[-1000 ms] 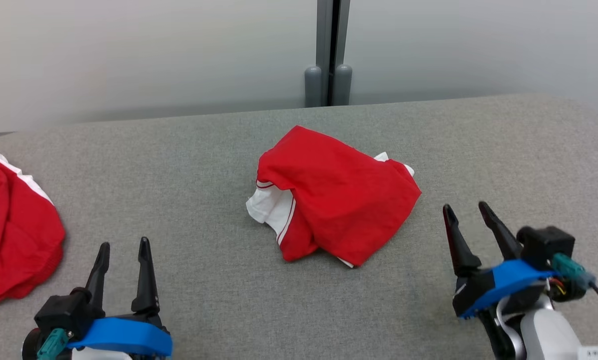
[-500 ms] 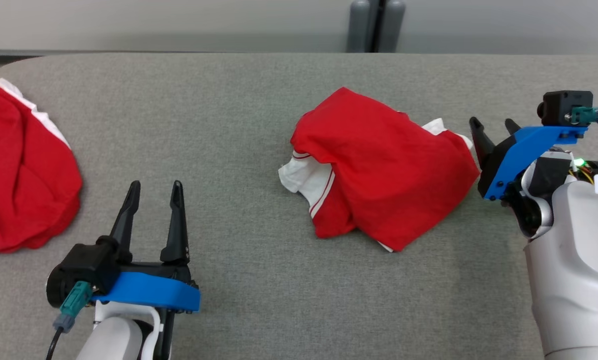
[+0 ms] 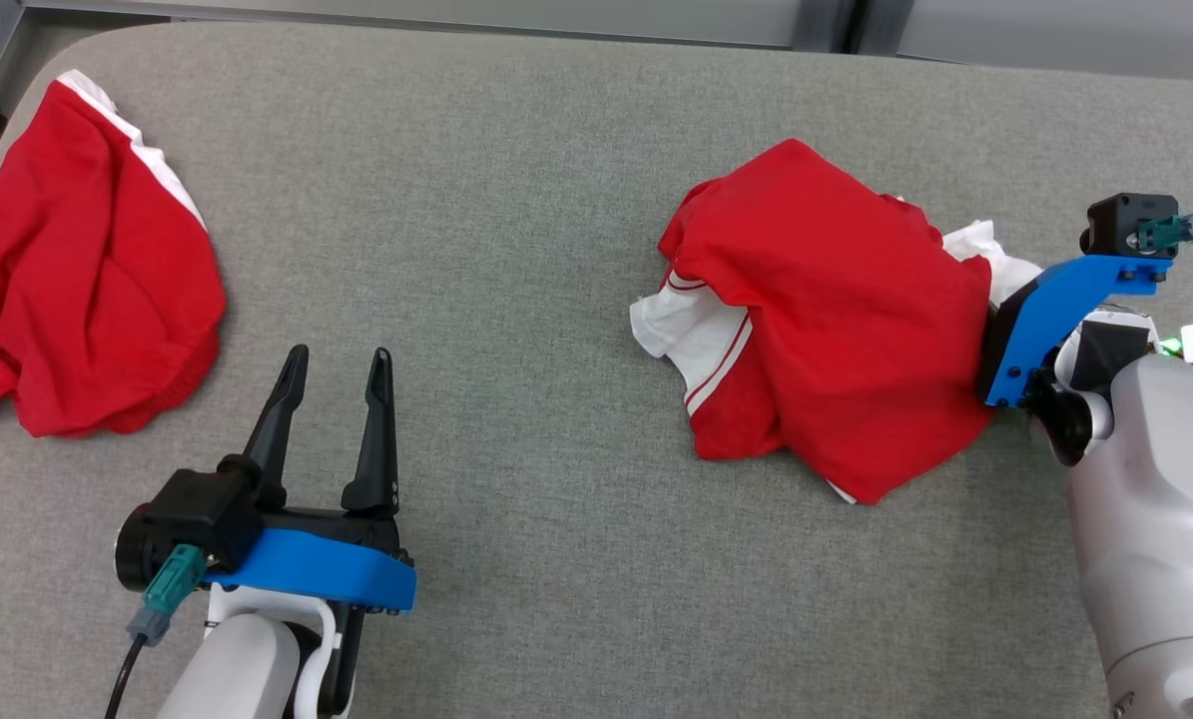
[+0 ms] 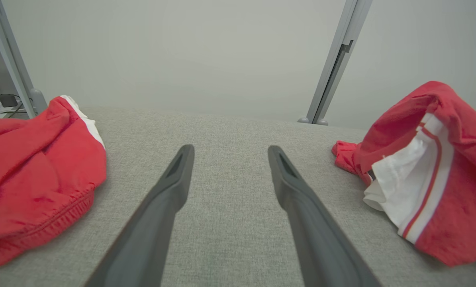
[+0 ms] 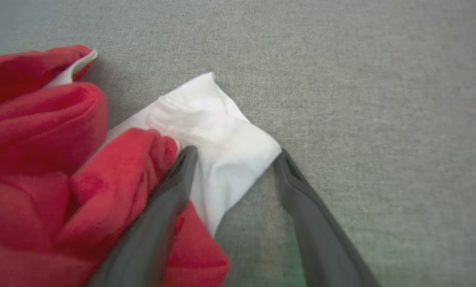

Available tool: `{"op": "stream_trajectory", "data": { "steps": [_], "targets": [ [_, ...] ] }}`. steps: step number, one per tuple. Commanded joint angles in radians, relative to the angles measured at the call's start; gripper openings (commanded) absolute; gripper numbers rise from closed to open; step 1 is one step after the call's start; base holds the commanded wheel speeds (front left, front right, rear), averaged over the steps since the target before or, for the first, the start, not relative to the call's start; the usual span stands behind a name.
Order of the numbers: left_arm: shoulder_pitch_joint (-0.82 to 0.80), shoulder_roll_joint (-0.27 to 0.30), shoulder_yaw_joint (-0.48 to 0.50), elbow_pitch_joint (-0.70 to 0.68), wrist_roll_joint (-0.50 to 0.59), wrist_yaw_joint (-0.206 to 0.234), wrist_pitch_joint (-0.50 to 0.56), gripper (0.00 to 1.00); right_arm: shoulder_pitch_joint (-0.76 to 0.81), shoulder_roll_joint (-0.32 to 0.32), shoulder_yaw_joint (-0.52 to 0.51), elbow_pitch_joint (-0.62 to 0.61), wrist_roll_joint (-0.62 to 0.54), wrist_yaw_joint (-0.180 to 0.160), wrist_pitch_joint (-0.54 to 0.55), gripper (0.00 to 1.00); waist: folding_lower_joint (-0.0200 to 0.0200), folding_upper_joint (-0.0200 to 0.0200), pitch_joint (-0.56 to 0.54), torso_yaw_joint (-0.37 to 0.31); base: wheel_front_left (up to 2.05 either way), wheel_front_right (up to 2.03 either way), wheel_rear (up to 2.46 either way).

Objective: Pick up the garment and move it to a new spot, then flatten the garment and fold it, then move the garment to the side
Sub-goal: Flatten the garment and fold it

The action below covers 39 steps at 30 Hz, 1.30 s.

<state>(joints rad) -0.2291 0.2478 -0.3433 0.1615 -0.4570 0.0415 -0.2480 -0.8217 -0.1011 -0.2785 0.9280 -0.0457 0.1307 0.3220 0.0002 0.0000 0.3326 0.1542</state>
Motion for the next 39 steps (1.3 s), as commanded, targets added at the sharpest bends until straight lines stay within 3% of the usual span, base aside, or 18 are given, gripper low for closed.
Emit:
{"op": "stream_trajectory", "data": {
  "steps": [1,2,3,9,15,21,26,39],
  "targets": [
    [-0.020,0.000,-0.003,0.005,0.004,-0.005,-0.004,1.00,0.011,0.009,-0.005,0.049,0.000,0.000,0.008,0.90,-0.0002,0.0000,-0.002,0.000,0.00,0.00,0.00],
    [-0.020,0.000,-0.002,0.009,0.004,-0.005,-0.005,1.00,0.006,0.014,0.000,0.061,0.006,0.000,-0.001,0.17,-0.0002,0.0000,-0.003,-0.001,0.00,0.00,0.00],
    [-0.019,0.001,-0.001,0.012,0.004,-0.006,-0.006,1.00,-0.003,0.020,0.007,0.069,0.017,0.001,-0.010,0.00,-0.0002,0.0000,-0.006,-0.002,0.00,0.00,0.00],
    [-0.004,0.004,0.006,0.033,-0.003,-0.009,-0.010,1.00,-0.060,0.027,0.088,0.025,0.094,0.000,-0.149,0.00,-0.0002,0.0000,-0.050,-0.021,0.00,0.00,0.00],
    [0.029,0.005,0.021,0.049,-0.014,-0.003,-0.013,1.00,-0.063,0.025,0.287,-0.144,0.215,0.000,-0.221,0.00,-0.0002,0.0000,-0.133,-0.046,0.00,0.00,0.00],
    [0.064,0.012,0.027,0.048,-0.018,0.005,-0.014,1.00,-0.034,-0.021,0.453,-0.441,0.320,0.000,-0.185,0.00,-0.0002,0.0000,-0.198,-0.059,0.00,0.00,0.00],
    [0.083,0.020,0.029,0.037,-0.025,0.012,-0.013,1.00,-0.039,-0.033,0.524,-0.656,0.361,0.000,-0.142,0.00,-0.0002,0.0000,-0.222,-0.059,0.00,0.00,0.00],
    [0.116,0.034,0.042,-0.005,-0.035,0.039,-0.006,1.00,-0.025,-0.005,0.527,-1.044,0.325,0.000,-0.010,0.00,-0.0002,0.0000,-0.246,-0.056,0.00,0.00,0.00]
  ]
}}
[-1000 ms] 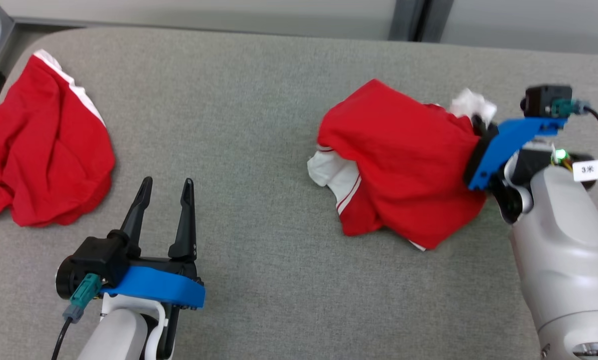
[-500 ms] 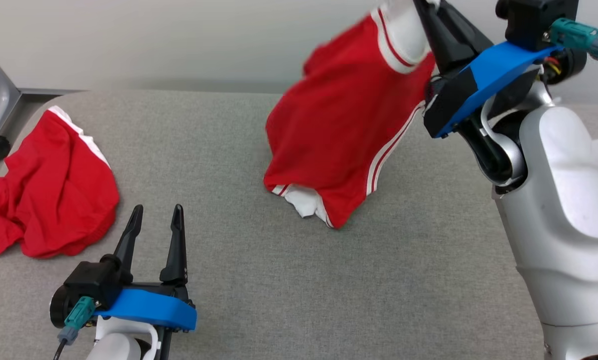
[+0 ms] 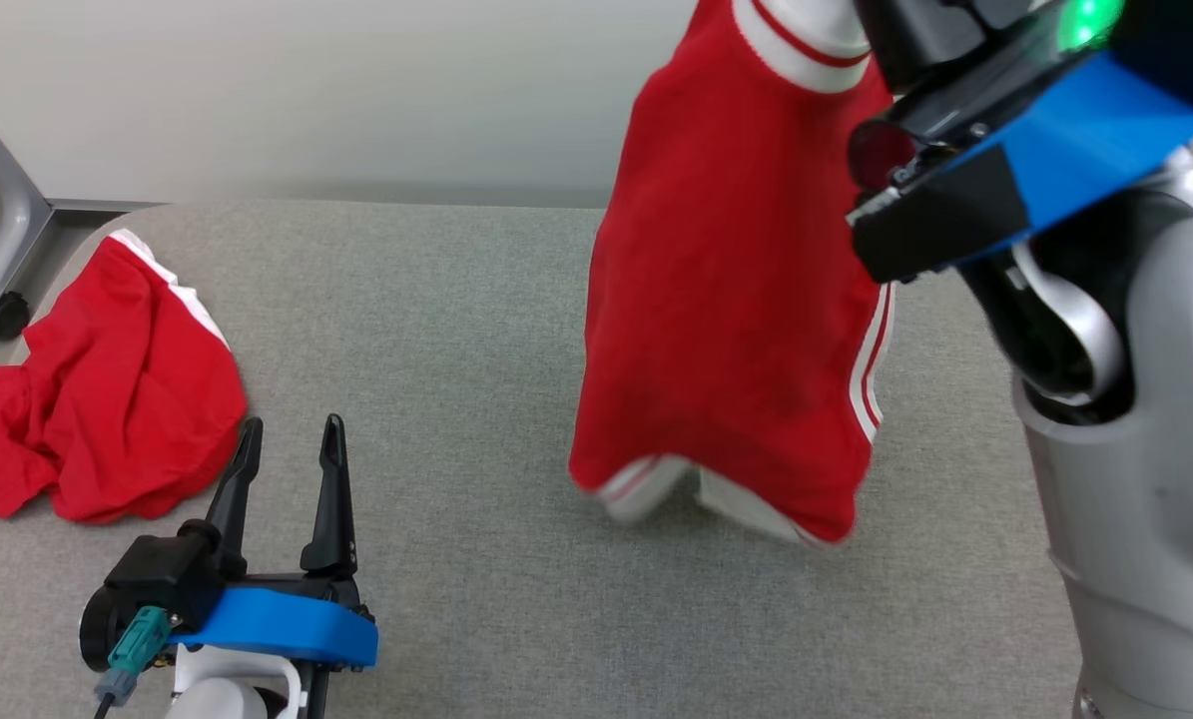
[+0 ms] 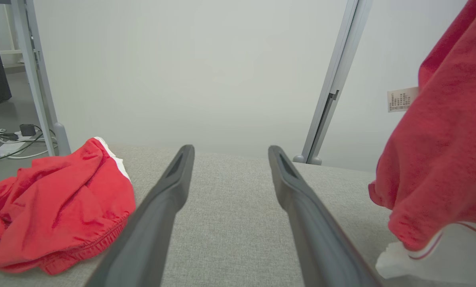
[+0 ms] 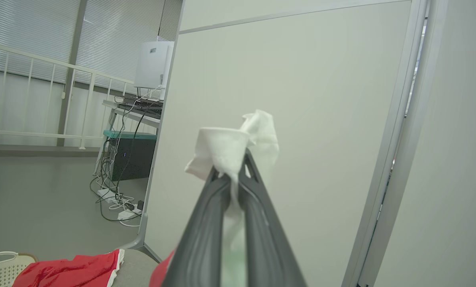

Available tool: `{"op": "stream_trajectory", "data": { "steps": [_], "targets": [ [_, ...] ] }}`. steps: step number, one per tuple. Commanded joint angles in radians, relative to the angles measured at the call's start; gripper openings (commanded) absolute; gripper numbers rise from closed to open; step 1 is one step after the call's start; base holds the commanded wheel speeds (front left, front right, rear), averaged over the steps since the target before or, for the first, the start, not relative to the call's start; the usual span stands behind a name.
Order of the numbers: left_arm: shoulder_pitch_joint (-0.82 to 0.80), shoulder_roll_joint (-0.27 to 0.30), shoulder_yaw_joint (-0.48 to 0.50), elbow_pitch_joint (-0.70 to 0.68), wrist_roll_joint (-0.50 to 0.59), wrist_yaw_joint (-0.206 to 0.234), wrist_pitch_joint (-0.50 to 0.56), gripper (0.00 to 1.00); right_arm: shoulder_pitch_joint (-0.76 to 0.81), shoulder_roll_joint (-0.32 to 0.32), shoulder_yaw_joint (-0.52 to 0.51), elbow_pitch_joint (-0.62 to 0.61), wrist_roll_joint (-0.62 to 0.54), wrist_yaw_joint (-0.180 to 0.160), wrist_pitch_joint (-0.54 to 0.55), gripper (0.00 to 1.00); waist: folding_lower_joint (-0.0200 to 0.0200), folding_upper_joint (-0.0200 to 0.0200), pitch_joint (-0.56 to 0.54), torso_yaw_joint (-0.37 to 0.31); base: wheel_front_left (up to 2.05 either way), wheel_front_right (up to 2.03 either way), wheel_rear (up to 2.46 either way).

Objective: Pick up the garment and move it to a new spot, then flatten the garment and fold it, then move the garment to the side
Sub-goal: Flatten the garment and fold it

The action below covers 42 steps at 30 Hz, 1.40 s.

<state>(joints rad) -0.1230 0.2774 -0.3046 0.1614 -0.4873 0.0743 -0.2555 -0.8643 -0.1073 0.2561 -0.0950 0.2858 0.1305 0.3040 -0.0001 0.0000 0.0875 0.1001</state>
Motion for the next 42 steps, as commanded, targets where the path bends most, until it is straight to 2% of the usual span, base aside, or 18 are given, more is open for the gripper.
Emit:
{"op": "stream_trajectory", "data": {
  "steps": [1,5,9,14,22,23,24,28,33,37,42],
  "targets": [
    [0.012,0.006,0.003,-0.007,-0.003,0.006,0.002,1.00,0.019,0.003,-0.020,-0.046,-0.017,0.001,0.017,0.00,0.0001,0.0000,-0.002,-0.004,0.00,0.00,0.00],
    [0.008,0.005,0.000,-0.014,-0.005,0.011,0.004,1.00,0.065,0.003,-0.073,-0.071,-0.058,0.001,0.084,0.00,0.0001,0.0000,-0.002,-0.009,0.00,0.00,0.00],
    [-0.007,0.000,-0.011,-0.013,-0.005,0.005,0.003,1.00,0.110,0.012,-0.119,0.011,-0.069,0.001,0.125,0.00,0.0001,0.0000,0.012,-0.009,0.00,0.00,0.00],
    [-0.035,-0.007,-0.023,-0.010,0.002,-0.003,0.004,1.00,0.105,0.003,-0.148,0.234,-0.109,0.001,0.075,0.00,0.0001,0.0000,0.051,0.007,0.00,0.00,0.00],
    [-0.093,-0.023,-0.055,0.005,0.014,-0.027,0.001,1.00,-0.010,-0.005,-0.172,0.650,-0.165,0.001,-0.145,0.00,0.0001,0.0000,0.133,0.060,0.00,0.00,0.00],
    [-0.100,-0.026,-0.058,0.008,0.015,-0.030,0.000,1.00,-0.018,-0.005,-0.177,0.709,-0.172,0.001,-0.157,0.66,0.0001,0.0000,0.140,0.065,0.00,0.00,0.00],
    [-0.105,-0.028,-0.062,0.011,0.018,-0.031,0.000,1.00,-0.029,-0.004,-0.184,0.763,-0.175,0.001,-0.164,1.00,0.0001,0.0000,0.148,0.070,0.00,0.00,0.00],
    [-0.123,-0.040,-0.073,0.027,0.023,-0.040,-0.003,1.00,-0.058,0.007,-0.198,0.929,-0.178,0.001,-0.170,1.00,0.0001,0.0000,0.160,0.074,0.00,0.00,0.00],
    [-0.101,-0.035,-0.065,0.051,0.020,-0.038,-0.006,1.00,-0.019,0.012,-0.193,1.026,-0.140,0.001,-0.169,1.00,0.0001,0.0000,0.116,0.040,0.00,0.00,0.00],
    [-0.073,-0.024,-0.054,0.053,0.015,-0.032,-0.007,1.00,0.049,0.008,-0.181,0.986,-0.099,0.001,-0.151,1.00,0.0001,0.0000,0.067,0.010,0.00,0.00,0.00],
    [-0.035,-0.010,-0.043,0.036,0.006,-0.016,-0.004,1.00,0.212,-0.001,-0.192,0.821,-0.058,0.001,-0.113,1.00,0.0001,0.0000,0.025,-0.021,0.00,0.00,0.00]
  ]
}}
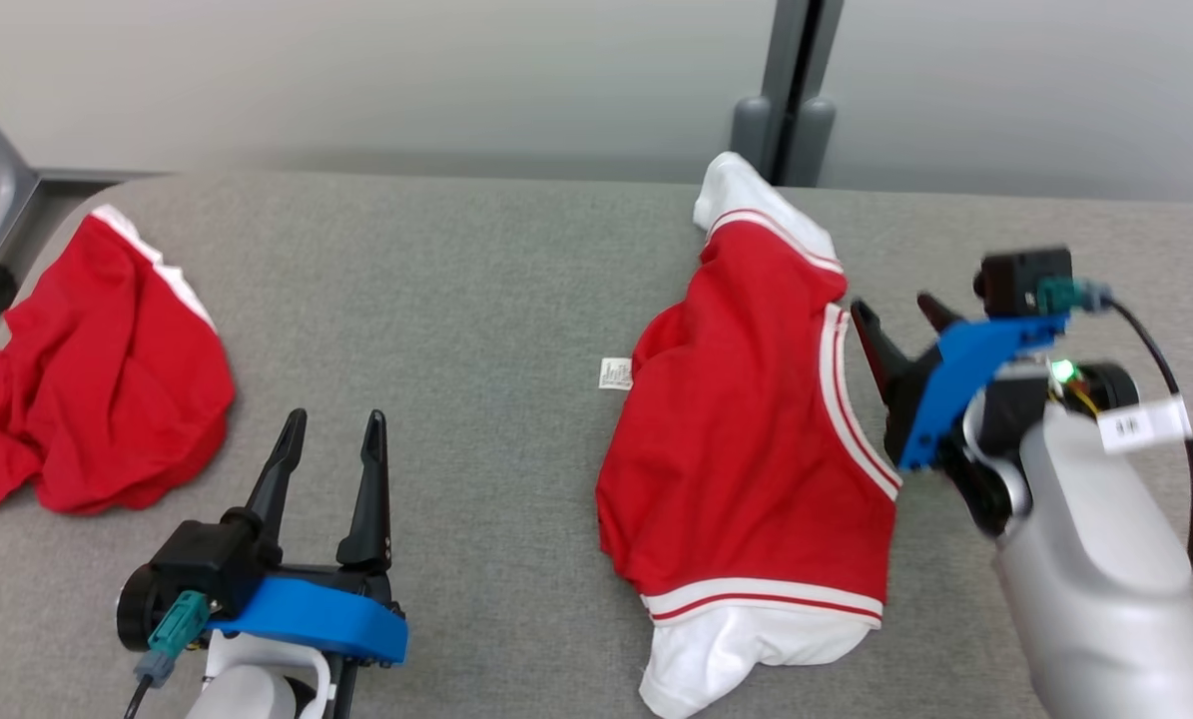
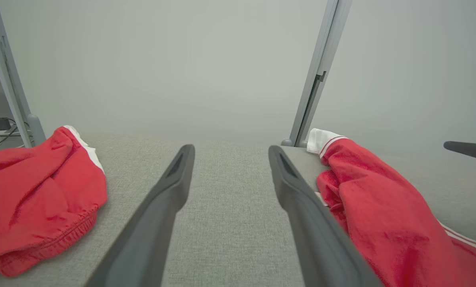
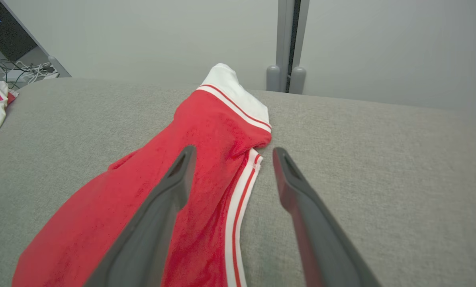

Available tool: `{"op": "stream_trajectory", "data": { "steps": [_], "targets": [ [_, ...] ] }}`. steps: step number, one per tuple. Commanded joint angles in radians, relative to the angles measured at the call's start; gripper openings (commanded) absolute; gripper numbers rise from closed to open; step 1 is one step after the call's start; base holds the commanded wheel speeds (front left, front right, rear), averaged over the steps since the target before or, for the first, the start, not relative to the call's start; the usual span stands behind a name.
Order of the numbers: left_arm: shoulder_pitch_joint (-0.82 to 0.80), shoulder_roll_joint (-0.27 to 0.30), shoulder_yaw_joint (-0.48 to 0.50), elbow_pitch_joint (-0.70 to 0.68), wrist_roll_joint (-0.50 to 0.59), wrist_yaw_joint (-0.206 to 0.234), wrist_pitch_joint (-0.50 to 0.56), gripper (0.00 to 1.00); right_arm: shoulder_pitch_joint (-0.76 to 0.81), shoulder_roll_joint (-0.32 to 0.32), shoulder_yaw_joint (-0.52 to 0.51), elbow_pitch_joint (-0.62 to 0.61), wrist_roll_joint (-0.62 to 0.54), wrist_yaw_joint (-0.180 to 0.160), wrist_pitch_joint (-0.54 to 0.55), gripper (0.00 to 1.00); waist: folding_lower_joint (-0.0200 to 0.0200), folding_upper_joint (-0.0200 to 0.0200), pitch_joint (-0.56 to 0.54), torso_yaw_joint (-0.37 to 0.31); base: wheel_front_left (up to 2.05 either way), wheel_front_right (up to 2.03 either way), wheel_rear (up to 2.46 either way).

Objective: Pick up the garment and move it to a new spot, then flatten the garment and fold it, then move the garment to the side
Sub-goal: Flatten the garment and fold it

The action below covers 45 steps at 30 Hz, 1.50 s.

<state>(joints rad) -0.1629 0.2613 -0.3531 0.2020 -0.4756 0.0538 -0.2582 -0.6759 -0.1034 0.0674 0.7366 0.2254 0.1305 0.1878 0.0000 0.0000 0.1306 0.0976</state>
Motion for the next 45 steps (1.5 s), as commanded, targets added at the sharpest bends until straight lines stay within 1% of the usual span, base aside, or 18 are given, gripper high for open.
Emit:
{"op": "stream_trajectory", "data": {
  "steps": [1,2,4,8,12,16,19,23,26,27,28,29,33,36,38,40,43,45],
  "targets": [
    [0.011,0.009,0.006,-0.009,-0.006,0.008,0.000,1.00,0.065,-0.009,-0.014,-0.057,0.000,0.001,0.010,1.00,0.0000,0.0000,-0.021,-0.022,0.00,0.00,0.00],
    [0.011,0.009,0.006,-0.009,-0.006,0.008,0.000,1.00,0.065,-0.009,-0.014,-0.057,0.000,0.001,0.010,1.00,0.0000,0.0000,-0.021,-0.022,0.00,0.00,0.00],
    [0.019,0.012,0.008,-0.021,-0.007,0.014,0.004,1.00,0.151,-0.007,-0.047,-0.152,-0.014,0.001,0.023,1.00,0.0000,0.0000,-0.023,-0.027,0.00,0.00,0.00],
    [0.028,0.020,0.011,-0.043,-0.008,0.024,0.009,1.00,0.305,0.033,-0.116,-0.321,-0.014,0.001,0.078,1.00,0.0000,0.0000,-0.009,-0.030,0.00,0.00,0.00],
    [0.015,0.025,0.012,-0.059,-0.010,0.025,0.014,1.00,0.396,0.047,-0.141,-0.411,-0.017,0.001,0.145,1.00,0.0000,0.0000,0.018,-0.023,0.00,0.00,0.00],
    [-0.001,0.026,0.010,-0.063,-0.010,0.026,0.015,1.00,0.414,0.053,-0.112,-0.414,-0.027,0.001,0.196,1.00,0.0000,0.0000,0.042,-0.014,0.00,0.00,0.00],
    [-0.009,0.026,0.005,-0.064,-0.008,0.024,0.016,1.00,0.389,0.052,-0.091,-0.381,-0.001,0.001,0.202,1.00,0.0000,0.0000,0.056,-0.007,0.00,0.00,0.00],
    [-0.017,0.024,-0.001,-0.060,-0.007,0.020,0.017,1.00,0.363,0.052,-0.083,-0.323,-0.065,0.001,0.215,1.00,0.0000,0.0000,0.067,0.005,0.00,0.00,0.00],
    [-0.021,0.027,-0.001,-0.057,-0.008,0.020,0.016,1.00,0.357,0.053,-0.058,-0.280,-0.057,0.001,0.222,1.00,0.0000,0.0000,0.071,0.010,0.00,0.00,0.00],
    [-0.021,0.028,0.000,-0.056,-0.009,0.021,0.015,1.00,0.353,0.053,-0.053,-0.269,-0.056,0.001,0.220,0.49,0.0000,0.0000,0.072,0.011,0.00,0.00,0.00],
    [-0.021,0.029,0.000,-0.056,-0.009,0.022,0.015,1.00,0.348,0.053,-0.045,-0.263,-0.054,0.001,0.214,0.26,0.0000,0.0000,0.072,0.012,0.00,0.00,0.00],
    [-0.022,0.030,0.001,-0.055,-0.010,0.023,0.015,1.00,0.342,0.054,-0.037,-0.261,-0.051,0.001,0.202,0.00,0.0000,0.0000,0.073,0.013,0.00,0.00,0.00],
    [-0.020,0.030,0.000,-0.051,-0.014,0.025,0.013,1.00,0.314,0.052,-0.045,-0.307,-0.091,0.001,0.129,0.00,0.0000,0.0000,0.066,0.013,0.00,0.00,0.00],
    [-0.009,0.031,0.001,-0.048,-0.017,0.029,0.012,1.00,0.306,0.053,-0.016,-0.384,-0.077,0.001,0.110,0.00,0.0000,0.0000,0.050,0.009,0.00,0.00,0.00],
    [0.002,0.033,0.003,-0.048,-0.017,0.033,0.011,1.00,0.291,0.053,0.033,-0.494,-0.038,0.001,0.122,0.00,0.0000,0.0000,0.035,0.003,0.00,0.00,0.00],
    [0.007,0.036,0.006,-0.051,-0.021,0.034,0.010,1.00,0.272,0.052,0.073,-0.569,-0.006,0.001,0.134,0.00,0.0000,0.0000,0.028,-0.002,0.00,0.00,0.00],
    [0.009,0.039,0.010,-0.059,-0.024,0.040,0.009,1.00,0.227,0.052,0.142,-0.657,0.069,0.001,0.153,0.00,0.0000,0.0000,0.025,-0.011,0.00,0.00,0.00],
    [0.008,0.042,0.012,-0.064,-0.023,0.042,0.009,1.00,0.176,0.052,0.182,-0.688,0.087,0.001,0.163,0.00,0.0000,0.0000,0.026,-0.016,0.00,0.00,0.00]
  ]
}}
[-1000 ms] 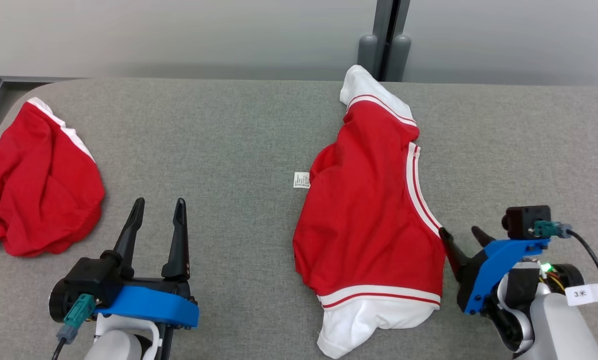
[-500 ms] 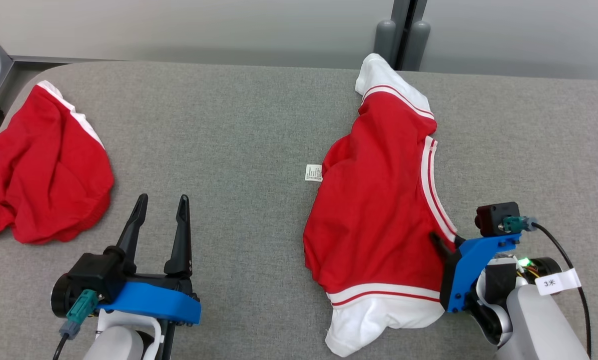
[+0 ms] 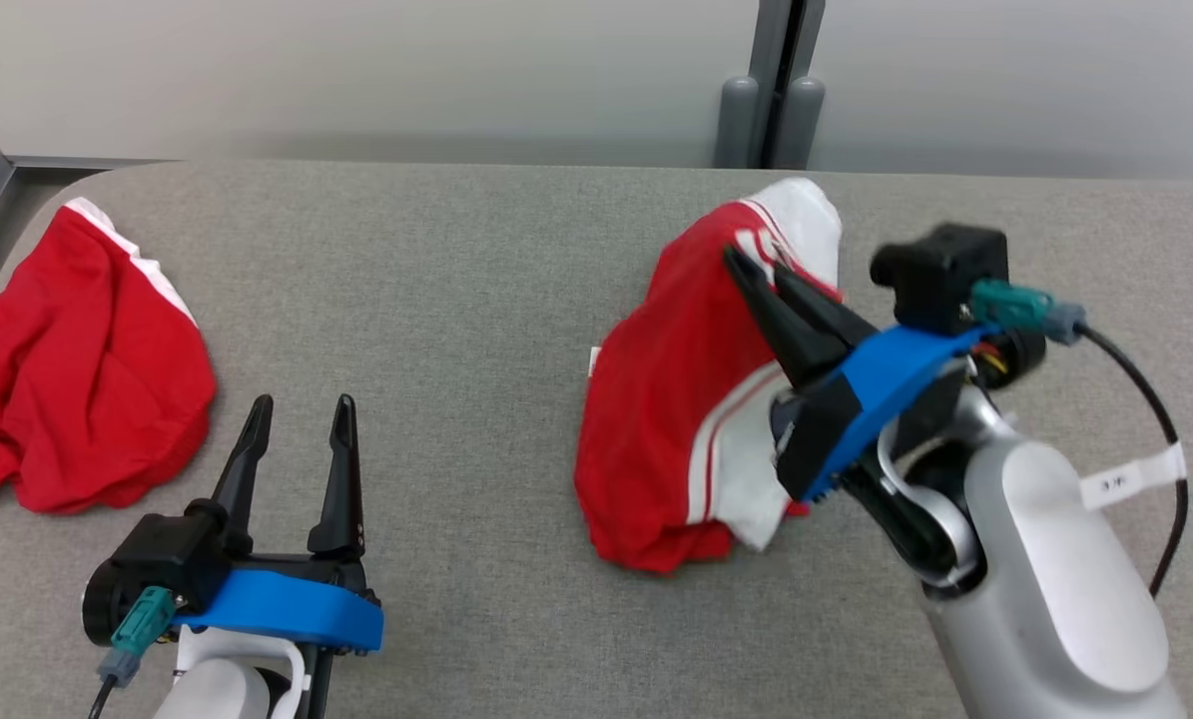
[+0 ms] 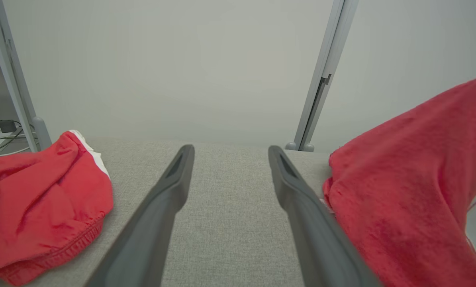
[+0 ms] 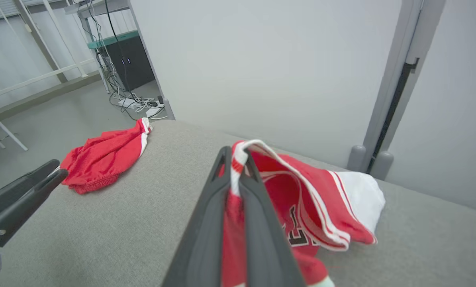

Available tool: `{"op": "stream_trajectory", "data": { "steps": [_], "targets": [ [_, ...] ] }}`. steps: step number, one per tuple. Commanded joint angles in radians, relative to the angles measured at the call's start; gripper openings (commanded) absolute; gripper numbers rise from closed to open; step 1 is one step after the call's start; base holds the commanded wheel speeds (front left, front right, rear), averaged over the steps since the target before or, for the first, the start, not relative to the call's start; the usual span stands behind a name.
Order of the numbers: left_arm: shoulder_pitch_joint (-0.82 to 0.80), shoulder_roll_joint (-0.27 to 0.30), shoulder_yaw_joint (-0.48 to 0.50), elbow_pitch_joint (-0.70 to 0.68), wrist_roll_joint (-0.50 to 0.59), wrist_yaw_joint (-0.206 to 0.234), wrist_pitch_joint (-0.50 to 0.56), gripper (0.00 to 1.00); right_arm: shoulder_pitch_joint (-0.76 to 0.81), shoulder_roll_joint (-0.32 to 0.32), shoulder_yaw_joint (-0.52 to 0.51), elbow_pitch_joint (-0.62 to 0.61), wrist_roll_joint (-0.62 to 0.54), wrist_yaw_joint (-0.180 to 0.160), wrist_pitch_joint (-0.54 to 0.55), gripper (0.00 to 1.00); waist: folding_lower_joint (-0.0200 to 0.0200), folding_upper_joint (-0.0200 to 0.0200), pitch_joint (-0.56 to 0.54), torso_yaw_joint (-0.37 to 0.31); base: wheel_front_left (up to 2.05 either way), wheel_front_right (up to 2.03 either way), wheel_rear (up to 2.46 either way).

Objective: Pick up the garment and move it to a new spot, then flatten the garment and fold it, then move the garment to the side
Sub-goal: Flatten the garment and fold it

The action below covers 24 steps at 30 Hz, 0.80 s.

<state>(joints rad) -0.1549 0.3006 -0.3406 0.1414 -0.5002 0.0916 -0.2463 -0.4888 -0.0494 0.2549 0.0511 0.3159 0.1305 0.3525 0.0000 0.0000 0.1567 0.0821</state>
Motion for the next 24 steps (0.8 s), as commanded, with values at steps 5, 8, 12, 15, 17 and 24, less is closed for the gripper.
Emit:
{"op": "stream_trajectory", "data": {
  "steps": [5,8,12,15,17,24],
  "targets": [
    [-0.005,0.008,0.001,-0.012,0.004,0.006,-0.002,1.00,-0.165,-0.002,0.072,-0.017,0.061,0.001,-0.028,0.00,0.0000,0.0000,0.009,-0.008,0.00,0.00,0.00],
    [-0.011,0.007,-0.006,-0.013,0.006,0.006,-0.001,1.00,-0.245,-0.002,0.080,-0.016,0.100,0.001,-0.062,0.00,0.0000,0.0000,0.008,-0.007,0.00,0.00,0.00],
    [-0.002,0.011,-0.009,-0.014,0.006,0.010,-0.002,1.00,-0.279,-0.002,0.031,-0.023,0.111,0.001,-0.072,0.00,0.0000,0.0000,0.000,-0.009,0.00,0.00,0.00],
    [0.006,0.014,-0.008,-0.017,0.004,0.014,0.000,1.00,-0.230,-0.002,-0.039,-0.036,0.081,0.001,-0.047,0.00,0.0000,0.0000,-0.006,-0.012,0.00,0.00,0.00],
    [0.009,0.016,-0.009,-0.021,0.003,0.015,0.001,1.00,-0.181,-0.003,-0.102,-0.045,0.047,0.001,-0.014,0.00,0.0000,0.0000,-0.008,-0.015,0.00,0.00,0.00],
    [0.005,0.011,-0.024,-0.030,0.005,0.013,0.004,1.00,0.024,-0.002,-0.372,-0.068,-0.096,0.001,0.122,0.00,0.0000,0.0000,0.003,-0.011,0.00,0.00,0.00]
  ]
}}
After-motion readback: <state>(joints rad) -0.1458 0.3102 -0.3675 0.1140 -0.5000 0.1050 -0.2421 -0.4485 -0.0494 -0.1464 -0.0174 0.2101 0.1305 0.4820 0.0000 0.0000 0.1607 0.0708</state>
